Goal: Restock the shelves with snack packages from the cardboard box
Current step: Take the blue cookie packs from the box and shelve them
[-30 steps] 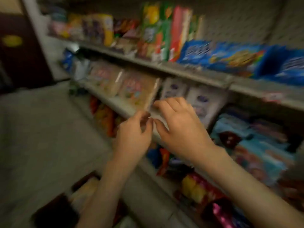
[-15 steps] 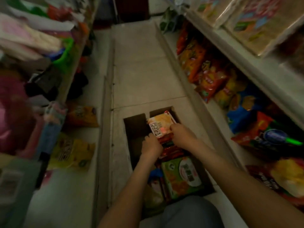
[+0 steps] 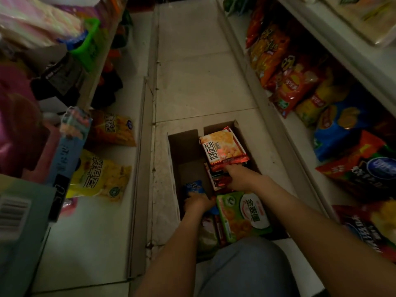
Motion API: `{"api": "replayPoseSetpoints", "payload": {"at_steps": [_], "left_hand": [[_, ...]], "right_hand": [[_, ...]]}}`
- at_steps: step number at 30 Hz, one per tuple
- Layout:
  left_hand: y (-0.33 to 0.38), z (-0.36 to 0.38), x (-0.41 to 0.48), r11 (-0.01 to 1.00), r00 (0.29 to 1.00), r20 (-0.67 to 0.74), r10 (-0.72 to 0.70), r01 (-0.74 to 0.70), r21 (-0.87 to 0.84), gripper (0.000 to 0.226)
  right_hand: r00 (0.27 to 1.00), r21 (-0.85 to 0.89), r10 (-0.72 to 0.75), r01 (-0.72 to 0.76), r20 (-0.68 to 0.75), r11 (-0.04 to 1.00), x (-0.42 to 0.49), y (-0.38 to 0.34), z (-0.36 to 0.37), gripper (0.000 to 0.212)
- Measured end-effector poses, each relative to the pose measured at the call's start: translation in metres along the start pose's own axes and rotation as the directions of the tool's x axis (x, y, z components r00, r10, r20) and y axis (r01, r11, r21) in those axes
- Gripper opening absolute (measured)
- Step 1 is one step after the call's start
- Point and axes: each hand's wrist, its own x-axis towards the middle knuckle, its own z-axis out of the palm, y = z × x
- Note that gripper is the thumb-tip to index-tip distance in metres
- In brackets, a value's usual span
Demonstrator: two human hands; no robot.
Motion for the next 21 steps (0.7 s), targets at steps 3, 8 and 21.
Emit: {"api": "replayPoseSetpoints", "payload": {"at_steps": [3, 8, 21], "left_hand": [[0.004, -0.005, 0.002, 0.999, 1.000, 0.011, 0.023, -0.022, -0.049, 0.116], [0.020, -0.032, -0.014, 0.996, 0.993, 0.086, 0.078, -0.075, -0.038, 0.079], [0.032, -0.124, -0.118, 0.970, 0.968, -0.145, 0.206, -0.222, -0.103, 0.066]], "right_hand": [[0.999, -0.014, 0.036, -0.035, 0.030, 0.999, -0.003, 0.000, -0.003, 0.055], [0.997, 0.119, 0.032, -0.040, 0.074, 0.992, -0.010, -0.015, -0.006, 0.040], [0.938, 0.841, -0.089, -0.255, 0.335, 0.477, -0.028, -0.081, -0.037, 0.059]]}}
